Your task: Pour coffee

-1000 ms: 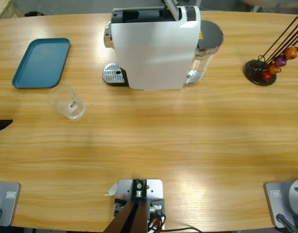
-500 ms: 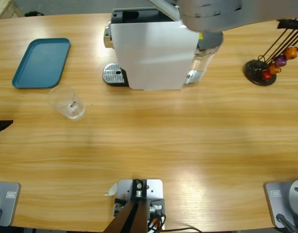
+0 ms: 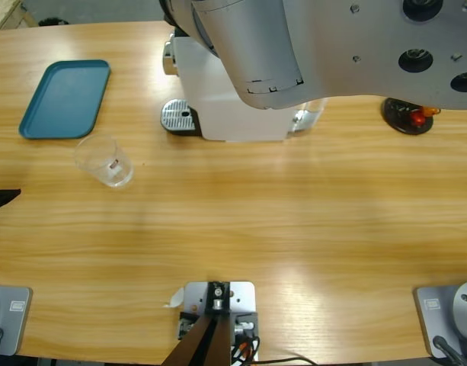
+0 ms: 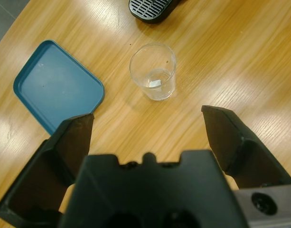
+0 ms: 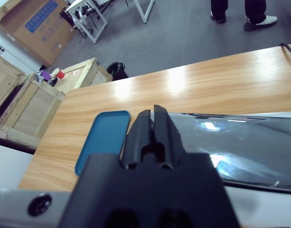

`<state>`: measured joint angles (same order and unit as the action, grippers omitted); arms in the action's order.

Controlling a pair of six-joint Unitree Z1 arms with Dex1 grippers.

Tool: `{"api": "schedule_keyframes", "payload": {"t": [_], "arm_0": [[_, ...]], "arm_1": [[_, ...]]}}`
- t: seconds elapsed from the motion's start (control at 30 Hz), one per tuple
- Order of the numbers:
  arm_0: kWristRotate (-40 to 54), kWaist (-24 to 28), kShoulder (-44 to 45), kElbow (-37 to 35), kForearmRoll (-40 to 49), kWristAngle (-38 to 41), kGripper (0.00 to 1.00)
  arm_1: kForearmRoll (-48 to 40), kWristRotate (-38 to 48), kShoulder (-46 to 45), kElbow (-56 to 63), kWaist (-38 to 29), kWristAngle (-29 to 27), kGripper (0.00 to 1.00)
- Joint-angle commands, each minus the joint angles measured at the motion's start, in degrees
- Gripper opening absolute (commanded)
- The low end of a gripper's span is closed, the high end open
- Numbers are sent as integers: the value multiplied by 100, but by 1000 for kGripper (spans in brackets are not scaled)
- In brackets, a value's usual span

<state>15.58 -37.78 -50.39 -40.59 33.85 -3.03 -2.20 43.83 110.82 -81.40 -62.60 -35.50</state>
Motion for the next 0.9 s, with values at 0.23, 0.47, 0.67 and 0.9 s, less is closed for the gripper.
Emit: {"api": "schedule_keyframes", "payload": {"t": [0.23,0.47,0.67,0.9], "arm_0": [[86,-10,-138,209,-80,83,996],[86,-10,-156,218,-98,83,996],[86,-10,-164,218,-107,83,996],[79,-10,-152,227,-107,67,996]], "arm_1": [[731,-41,982,283,129,421,0],[1007,-20,1139,256,240,630,0],[1011,68,1297,256,286,781,0],[1107,-64,1179,244,310,904,0]]}}
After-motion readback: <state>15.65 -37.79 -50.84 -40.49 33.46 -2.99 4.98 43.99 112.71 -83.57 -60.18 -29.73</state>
